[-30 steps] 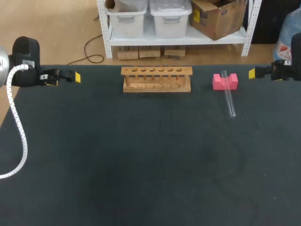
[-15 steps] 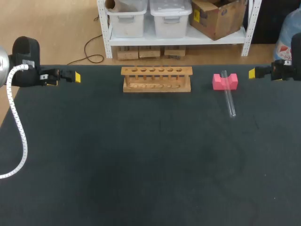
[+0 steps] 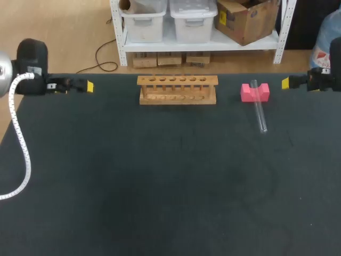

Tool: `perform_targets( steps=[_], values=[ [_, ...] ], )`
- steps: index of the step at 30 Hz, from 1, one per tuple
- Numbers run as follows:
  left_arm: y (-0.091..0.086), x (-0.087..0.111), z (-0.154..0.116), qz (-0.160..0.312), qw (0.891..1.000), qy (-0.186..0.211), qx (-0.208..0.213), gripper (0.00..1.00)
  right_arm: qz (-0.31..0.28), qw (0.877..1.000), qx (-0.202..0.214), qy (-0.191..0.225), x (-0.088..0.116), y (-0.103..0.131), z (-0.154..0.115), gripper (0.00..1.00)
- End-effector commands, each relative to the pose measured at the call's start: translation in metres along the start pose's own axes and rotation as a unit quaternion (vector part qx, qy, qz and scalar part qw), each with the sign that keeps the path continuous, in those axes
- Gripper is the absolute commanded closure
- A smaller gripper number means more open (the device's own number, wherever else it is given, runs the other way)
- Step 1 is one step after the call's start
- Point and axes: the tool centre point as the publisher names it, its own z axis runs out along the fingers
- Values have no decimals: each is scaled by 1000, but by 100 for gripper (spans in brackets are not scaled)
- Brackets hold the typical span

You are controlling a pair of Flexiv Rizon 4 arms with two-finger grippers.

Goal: Grasp the test tube, adjust it, and insert it.

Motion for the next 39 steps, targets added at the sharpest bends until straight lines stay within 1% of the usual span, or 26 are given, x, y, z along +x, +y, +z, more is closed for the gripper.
perform_targets(
  steps=[1,6,8,11,13,16,18,23,25,27,29,35,39],
  values=[
    [5,-9,10,48,998,-13,25,0,0,1000,3,0,0,1,0,0],
    [6,-22,15,129,989,-27,71,0,0,1000,3,0,0,1,0,0],
    [5,-26,19,151,984,-28,87,0,0,1000,3,0,0,1,0,0],
    [3,-29,25,186,974,-36,125,0,0,1000,3,0,0,1,0,0],
    [2,-32,29,213,965,-39,148,0,0,1000,3,0,0,1,0,0],
    [0,-37,38,248,952,-48,174,0,0,1000,3,0,0,1,0,0],
    [0,-41,44,263,946,-50,182,0,0,1000,3,0,0,1,0,0],
    [0,-47,56,287,931,-73,215,0,0,1000,3,0,0,1,0,0],
    [0,-48,63,295,926,-74,223,0,0,1000,3,0,0,1,0,0],
    [-1,-48,71,300,923,-77,226,0,0,1000,3,0,0,1,0,0],
    [-2,-49,77,294,922,-79,240,0,0,1000,3,0,0,1,0,0],
    [-10,-46,93,317,909,-86,257,0,0,1000,3,0,0,1,0,0],
    [-11,-46,105,320,907,-85,259,0,0,1000,3,0,0,1,0,0]
  ],
)
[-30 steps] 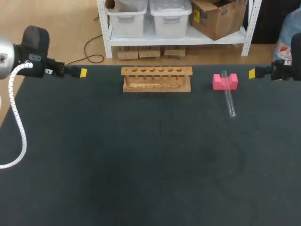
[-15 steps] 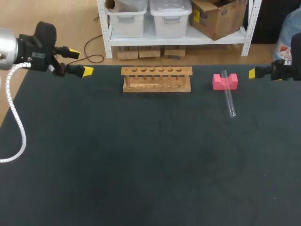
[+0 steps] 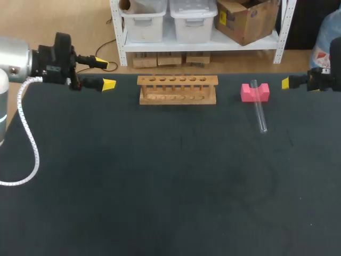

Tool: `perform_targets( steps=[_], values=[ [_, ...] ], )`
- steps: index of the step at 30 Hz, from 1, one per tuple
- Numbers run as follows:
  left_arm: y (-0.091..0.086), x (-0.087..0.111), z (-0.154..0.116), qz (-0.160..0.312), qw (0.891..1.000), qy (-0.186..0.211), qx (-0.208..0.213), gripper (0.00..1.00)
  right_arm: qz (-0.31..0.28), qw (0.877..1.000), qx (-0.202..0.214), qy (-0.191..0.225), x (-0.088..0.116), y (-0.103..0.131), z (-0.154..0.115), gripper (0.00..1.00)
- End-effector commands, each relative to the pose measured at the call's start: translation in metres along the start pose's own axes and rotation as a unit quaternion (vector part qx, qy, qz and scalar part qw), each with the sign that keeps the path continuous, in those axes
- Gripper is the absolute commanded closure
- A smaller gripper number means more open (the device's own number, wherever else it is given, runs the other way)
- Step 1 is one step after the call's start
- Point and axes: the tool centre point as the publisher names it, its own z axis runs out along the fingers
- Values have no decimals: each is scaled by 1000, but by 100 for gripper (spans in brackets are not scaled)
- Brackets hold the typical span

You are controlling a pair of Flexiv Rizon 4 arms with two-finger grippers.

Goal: Grasp the test tube, adjust it, and insert it.

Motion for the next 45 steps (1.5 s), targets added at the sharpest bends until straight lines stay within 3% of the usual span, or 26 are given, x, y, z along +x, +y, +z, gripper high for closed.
perform_targets(
  steps=[1,9,17,25,45],
  values=[
    [11,4,15,3,1000,0,9,0,0,1000,3,0,0,1,0,0],
    [32,7,28,-16,1000,12,5,0,0,1000,3,0,0,1,0,0],
    [40,16,38,17,999,19,20,0,0,1000,3,0,0,1,0,0],
    [56,17,43,-2,999,28,22,0,0,1000,3,0,0,1,0,0],
    [56,17,43,-2,999,28,22,0,0,1000,3,0,0,1,0,0]
  ],
)
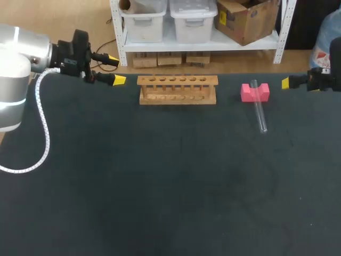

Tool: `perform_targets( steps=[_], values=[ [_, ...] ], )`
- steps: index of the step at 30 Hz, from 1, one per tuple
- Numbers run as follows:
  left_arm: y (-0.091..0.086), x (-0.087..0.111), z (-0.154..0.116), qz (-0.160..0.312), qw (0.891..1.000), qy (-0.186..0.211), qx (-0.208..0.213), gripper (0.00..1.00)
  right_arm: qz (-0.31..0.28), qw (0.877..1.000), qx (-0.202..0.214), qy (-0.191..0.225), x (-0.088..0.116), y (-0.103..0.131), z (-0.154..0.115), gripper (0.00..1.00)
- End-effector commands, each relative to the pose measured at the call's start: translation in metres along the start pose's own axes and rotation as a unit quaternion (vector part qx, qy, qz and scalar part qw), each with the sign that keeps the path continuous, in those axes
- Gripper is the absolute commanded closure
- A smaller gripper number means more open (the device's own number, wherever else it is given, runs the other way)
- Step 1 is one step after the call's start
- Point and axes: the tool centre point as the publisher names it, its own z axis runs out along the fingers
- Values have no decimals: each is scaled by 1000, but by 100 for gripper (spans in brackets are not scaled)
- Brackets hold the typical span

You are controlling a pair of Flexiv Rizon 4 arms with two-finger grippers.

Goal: Grasp the test tube, adjust it, and insert it.

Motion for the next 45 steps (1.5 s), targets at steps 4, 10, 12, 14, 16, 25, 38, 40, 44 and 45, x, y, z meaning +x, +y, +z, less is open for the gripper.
perform_targets(
  steps=[4,10,12,14,16,25,38,40,44,45],
  values=[
    [1,0,0,0,1000,0,0,0,0,1000,3,0,0,1,0,0],
    [1,0,0,0,1000,0,0,0,0,1000,3,0,0,1,0,0],
    [1,0,0,0,1000,0,0,0,0,1000,3,0,0,1,0,0],
    [1,0,0,0,1000,0,0,0,0,1000,3,0,0,1,0,0],
    [1,0,0,0,1000,0,0,0,0,1000,3,0,0,1,0,0],
    [1,0,0,0,1000,0,0,0,-15,998,63,-26,2,1,17,0],
    [1,0,0,0,1000,0,0,0,-12,979,190,-72,-1,-9,56,0],
    [1,0,0,0,1000,0,0,0,-12,977,203,-68,-2,-8,62,0],
    [1,0,0,0,1000,0,0,0,-13,971,230,-64,-1,-9,73,0],
    [1,0,0,0,1000,0,0,0,-17,969,238,-60,-1,-9,76,0]
  ],
)
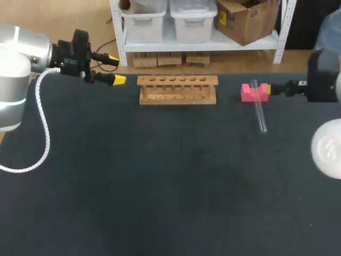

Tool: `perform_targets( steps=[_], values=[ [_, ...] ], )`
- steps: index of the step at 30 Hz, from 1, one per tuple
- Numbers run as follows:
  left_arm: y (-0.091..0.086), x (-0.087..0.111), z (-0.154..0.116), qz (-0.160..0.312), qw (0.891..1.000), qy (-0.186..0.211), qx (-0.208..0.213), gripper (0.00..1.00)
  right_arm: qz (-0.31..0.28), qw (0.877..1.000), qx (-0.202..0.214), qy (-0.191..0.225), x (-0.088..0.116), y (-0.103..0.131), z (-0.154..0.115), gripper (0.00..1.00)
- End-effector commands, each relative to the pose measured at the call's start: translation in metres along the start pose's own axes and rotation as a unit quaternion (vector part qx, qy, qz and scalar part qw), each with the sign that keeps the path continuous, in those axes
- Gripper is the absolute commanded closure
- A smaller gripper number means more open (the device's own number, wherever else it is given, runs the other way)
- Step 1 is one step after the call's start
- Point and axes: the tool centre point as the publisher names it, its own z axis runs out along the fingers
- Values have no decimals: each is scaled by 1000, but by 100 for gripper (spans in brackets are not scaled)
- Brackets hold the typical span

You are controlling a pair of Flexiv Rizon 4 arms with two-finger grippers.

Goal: Grasp the test tube, adjust it, and insert it.

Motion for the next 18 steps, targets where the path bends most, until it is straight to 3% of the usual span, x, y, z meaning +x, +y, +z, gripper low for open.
perform_targets(
  steps=[1,10,18],
  values=[
    [1,0,0,0,1000,0,0,0,-7,982,190,5,1,5,17,0],
    [1,0,0,0,1000,0,0,0,-24,971,237,5,11,9,35,0],
    [1,0,0,0,1000,0,0,0,-31,969,246,12,26,8,52,0]
  ],
)
